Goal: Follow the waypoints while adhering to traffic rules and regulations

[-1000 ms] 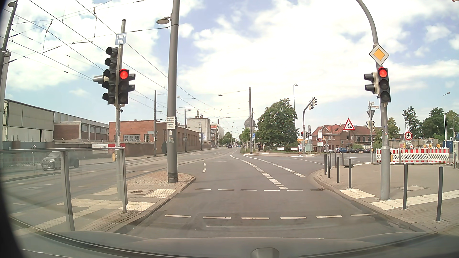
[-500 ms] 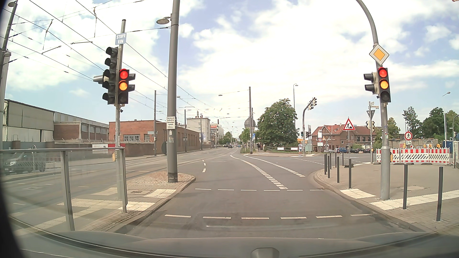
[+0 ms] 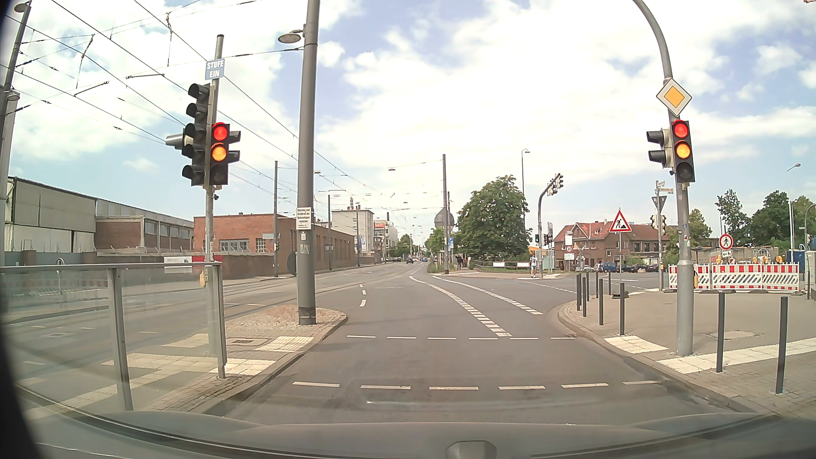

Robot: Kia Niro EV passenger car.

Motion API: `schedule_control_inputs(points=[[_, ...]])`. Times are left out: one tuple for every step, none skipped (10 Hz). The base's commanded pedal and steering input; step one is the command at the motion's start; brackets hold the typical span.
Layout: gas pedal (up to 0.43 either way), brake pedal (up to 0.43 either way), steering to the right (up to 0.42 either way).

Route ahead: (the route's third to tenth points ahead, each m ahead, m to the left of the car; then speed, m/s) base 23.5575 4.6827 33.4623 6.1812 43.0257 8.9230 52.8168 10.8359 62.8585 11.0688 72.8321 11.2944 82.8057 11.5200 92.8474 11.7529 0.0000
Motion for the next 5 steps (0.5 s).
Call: schedule_control_inputs(points=[[0.0,0.024,-0.011],[0.0,0.024,-0.011],[0.0,0.024,-0.011],[0.118,0.024,-0.011],[0.157,0.024,-0.011]])
